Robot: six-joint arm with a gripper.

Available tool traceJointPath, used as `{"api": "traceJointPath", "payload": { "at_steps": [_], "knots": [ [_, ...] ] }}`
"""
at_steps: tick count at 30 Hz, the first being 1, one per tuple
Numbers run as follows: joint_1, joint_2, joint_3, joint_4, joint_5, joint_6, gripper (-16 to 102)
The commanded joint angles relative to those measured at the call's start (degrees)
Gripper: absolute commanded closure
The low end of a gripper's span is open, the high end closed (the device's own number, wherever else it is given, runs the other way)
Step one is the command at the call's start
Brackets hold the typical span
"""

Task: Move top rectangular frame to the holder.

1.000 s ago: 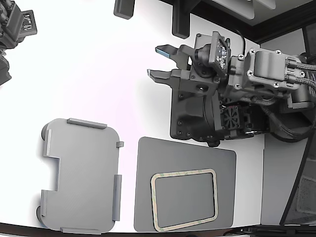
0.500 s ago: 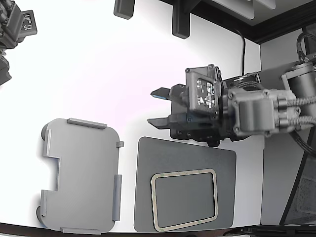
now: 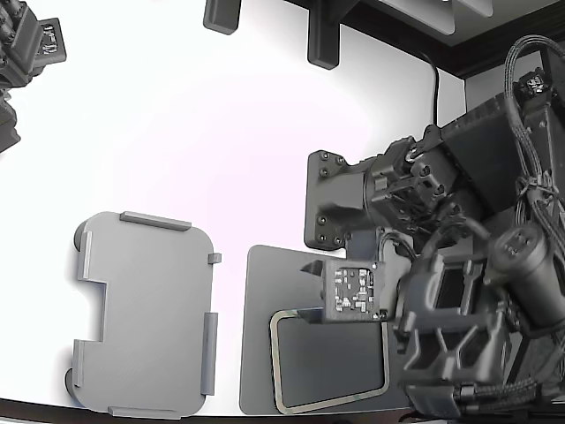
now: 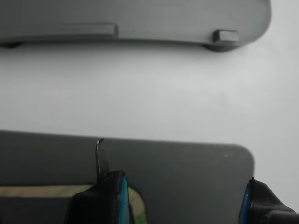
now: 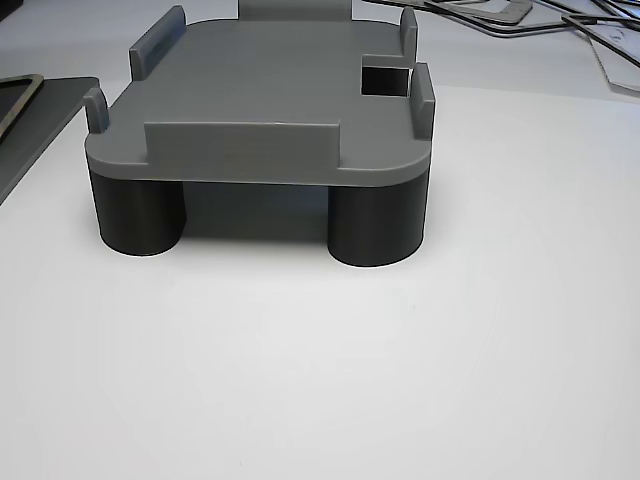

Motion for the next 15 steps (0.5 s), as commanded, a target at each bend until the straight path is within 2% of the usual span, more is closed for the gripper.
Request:
{"api": "traceJointPath", "payload": {
  "at_steps": [1, 8, 15],
  "knots": [
    [5.4, -1.1, -1.8, 0.9, -1.9, 7.0, -14],
    [12.3, -2.5, 0.9, -1.8, -6.3, 13.1, -14],
    [13.9, -3.4, 6.8, -6.3, -7.2, 15.7, -11]
  ]
}}
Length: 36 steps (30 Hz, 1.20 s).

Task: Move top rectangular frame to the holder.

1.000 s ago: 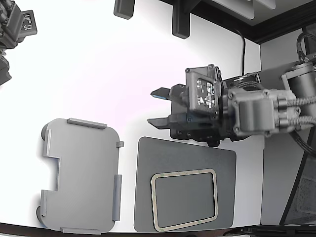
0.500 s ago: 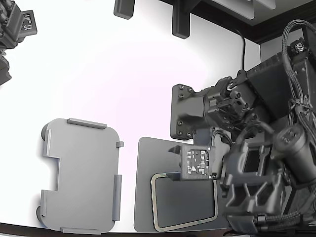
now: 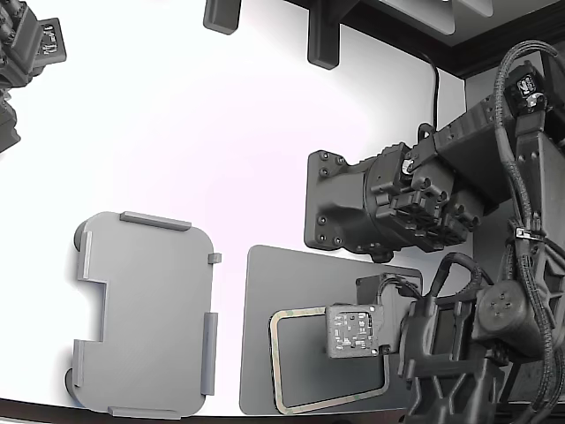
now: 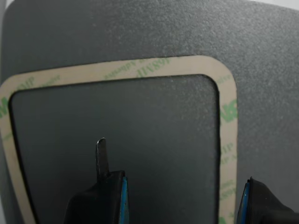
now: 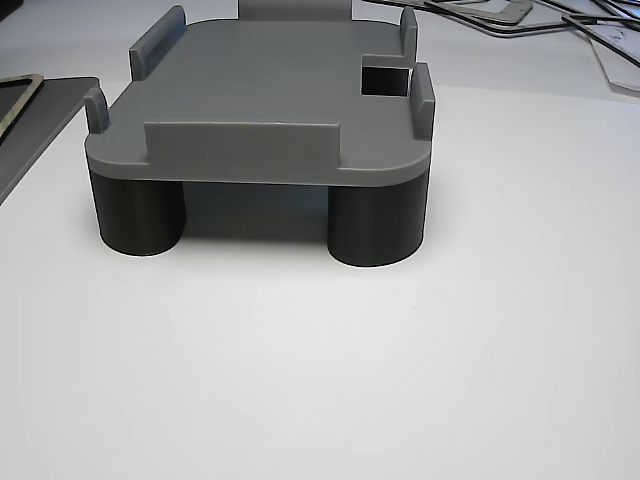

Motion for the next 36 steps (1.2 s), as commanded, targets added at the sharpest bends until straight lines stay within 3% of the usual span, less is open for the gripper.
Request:
{"api": "traceJointPath", "payload": {
  "at_steps": [1, 9, 26, 30, 36],
  "knots": [
    [-0.5, -0.3, -0.1, -1.0, -0.2, -0.1, -10],
    [-1.8, -1.9, 4.3, -2.7, 0.2, -3.2, 5],
    [-3.8, -1.8, 8.3, -7.2, -1.1, -6.2, 7],
    [-4.0, -1.6, 10.1, -8.0, -1.5, -6.2, 19],
    [-4.6, -1.8, 11.6, -9.6, -1.8, -6.8, 16]
  ]
}}
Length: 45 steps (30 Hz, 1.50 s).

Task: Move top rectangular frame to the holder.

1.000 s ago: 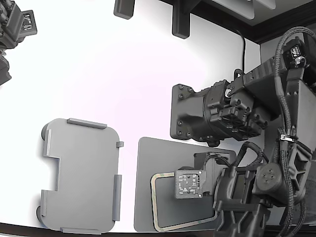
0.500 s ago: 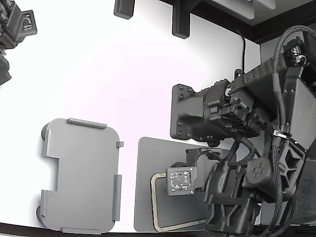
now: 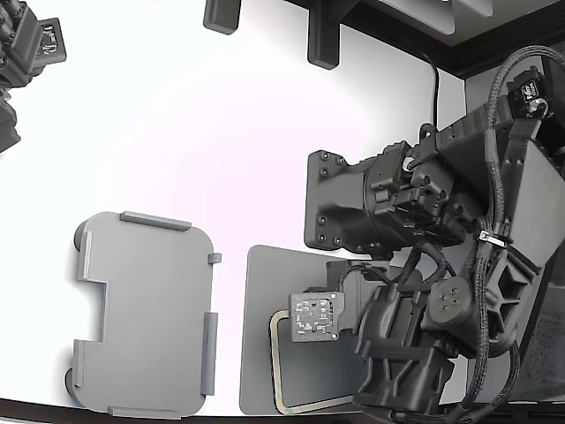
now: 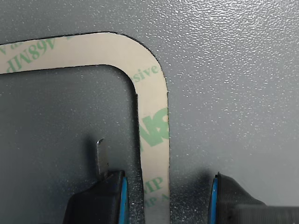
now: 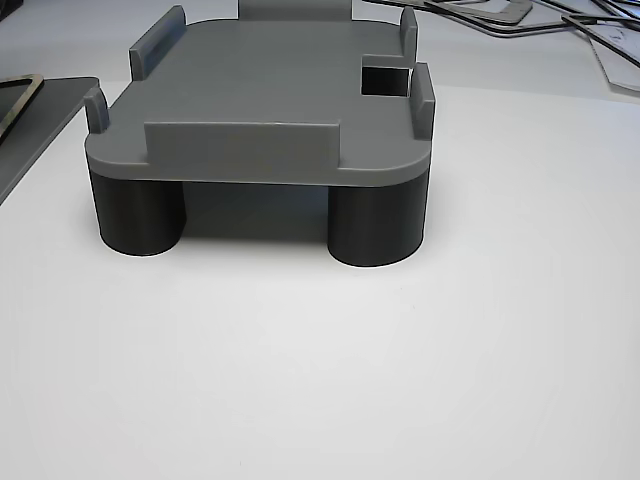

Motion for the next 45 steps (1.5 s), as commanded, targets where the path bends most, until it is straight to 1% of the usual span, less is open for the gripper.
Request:
{"api": "traceJointPath", "payload": {
  "at_steps": [1, 5, 7, 8, 11, 12, 13, 18, 20, 24, 27, 28, 31, 36, 41, 44, 45],
  "knots": [
    [-1.3, 1.1, -0.8, -0.4, -0.2, -0.1, 16],
    [-1.5, 1.1, -0.2, -1.0, -0.6, -0.1, 26],
    [-1.7, 1.0, -0.1, -1.2, -1.1, -0.1, 40],
    [-1.8, 0.8, -0.2, -1.2, -1.2, -0.1, 49],
    [-2.5, 0.4, -1.0, -0.4, -2.1, -0.7, 78],
    [-2.7, 0.2, -1.3, 0.2, -2.4, -1.0, 90],
    [-2.9, 0.2, -1.7, 0.8, -2.3, -1.1, 96],
    [-4.6, 0.3, -3.5, 2.5, -2.6, -1.3, 97],
    [-5.7, -0.3, -6.9, 5.2, -2.7, -1.0, 97],
    [-6.9, -3.5, -18.5, 11.6, -1.8, 7.2, 97],
    [-6.9, -11.5, -32.2, 19.8, 0.4, 15.6, 97],
    [-6.7, -13.8, -36.0, 21.8, 2.0, 18.5, 97],
    [-6.6, -14.6, -41.0, 21.9, 4.7, 26.8, 97],
    [-9.4, -14.4, -47.5, 21.9, 5.4, 34.0, 97],
    [-12.5, -14.7, -50.2, 21.8, 9.0, 43.7, 97],
    [-15.3, -17.8, -52.2, 21.8, 11.3, 52.0, 97],
    [-16.6, -19.0, -53.2, 21.8, 11.3, 53.9, 97]
  ]
}}
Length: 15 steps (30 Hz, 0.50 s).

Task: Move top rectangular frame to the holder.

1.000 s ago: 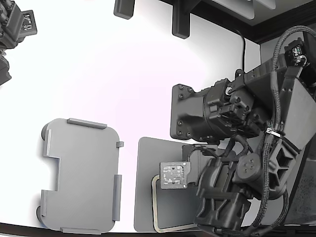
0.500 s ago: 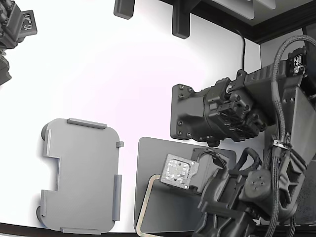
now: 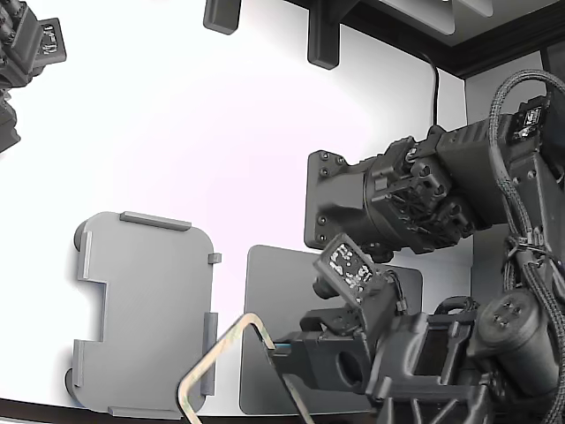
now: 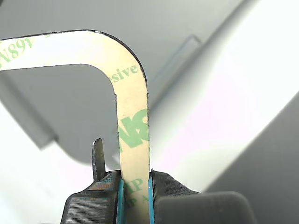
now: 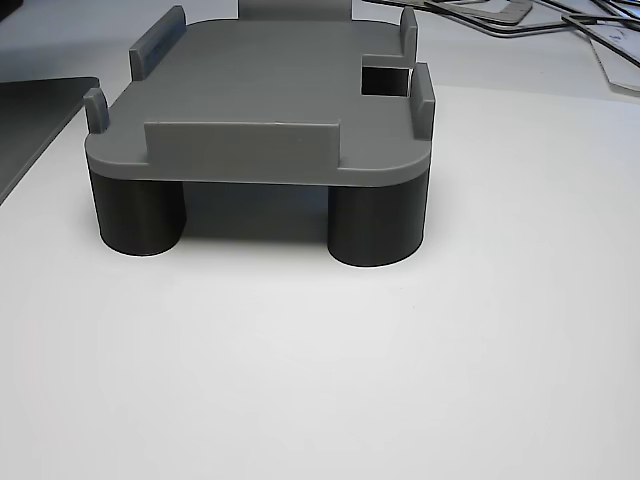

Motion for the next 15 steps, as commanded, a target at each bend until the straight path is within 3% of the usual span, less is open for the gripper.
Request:
{"api": "traceJointPath", "payload": {
  "at_steps": [1, 8, 15],
  "knots": [
    [-4.1, -1.6, -3.1, 0.5, 0.2, 7.5, 97],
    [-11.6, -7.9, -7.9, 0.5, 0.0, 14.8, 97],
    [-15.6, -9.8, -8.3, 0.5, -4.0, 18.7, 97]
  ]
}}
